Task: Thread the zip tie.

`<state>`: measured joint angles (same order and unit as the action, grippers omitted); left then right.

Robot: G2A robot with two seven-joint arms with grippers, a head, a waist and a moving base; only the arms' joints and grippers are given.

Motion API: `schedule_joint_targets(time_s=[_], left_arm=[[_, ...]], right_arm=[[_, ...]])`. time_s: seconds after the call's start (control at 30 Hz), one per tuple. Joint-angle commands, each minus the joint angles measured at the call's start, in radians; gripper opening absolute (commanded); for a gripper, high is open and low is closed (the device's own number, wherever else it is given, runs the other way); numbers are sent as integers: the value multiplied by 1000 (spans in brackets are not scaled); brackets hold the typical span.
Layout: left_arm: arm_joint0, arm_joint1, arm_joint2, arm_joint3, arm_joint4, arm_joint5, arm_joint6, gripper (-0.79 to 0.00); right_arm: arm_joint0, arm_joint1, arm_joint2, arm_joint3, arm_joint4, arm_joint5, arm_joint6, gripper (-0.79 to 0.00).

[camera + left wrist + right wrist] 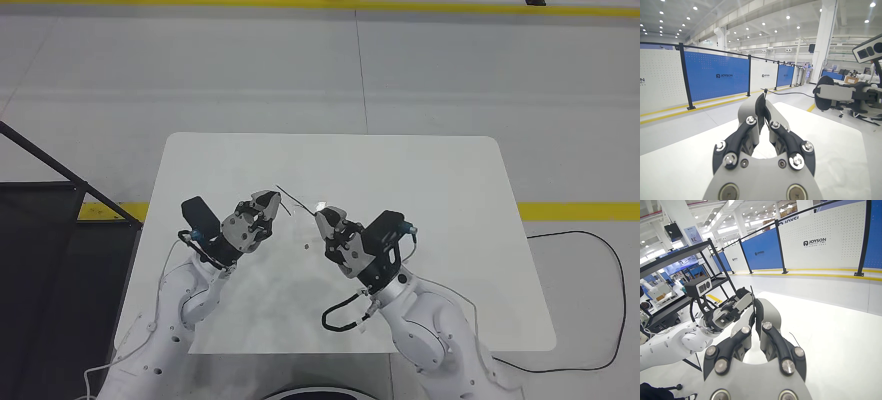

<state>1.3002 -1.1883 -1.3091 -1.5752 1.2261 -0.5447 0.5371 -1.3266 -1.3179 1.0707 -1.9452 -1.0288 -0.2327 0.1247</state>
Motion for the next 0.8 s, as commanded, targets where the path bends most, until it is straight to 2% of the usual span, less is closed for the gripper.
schedule_joint_targets(time_s=[0.0, 0.77], left_arm=[[1, 0, 0, 0, 1, 0, 0, -785], [0, -2, 3, -1, 11, 0, -10, -785]], right_arm=[[-1, 0, 0, 0, -1, 2, 2, -785], [3, -3, -2, 0, -2, 4, 10, -785]])
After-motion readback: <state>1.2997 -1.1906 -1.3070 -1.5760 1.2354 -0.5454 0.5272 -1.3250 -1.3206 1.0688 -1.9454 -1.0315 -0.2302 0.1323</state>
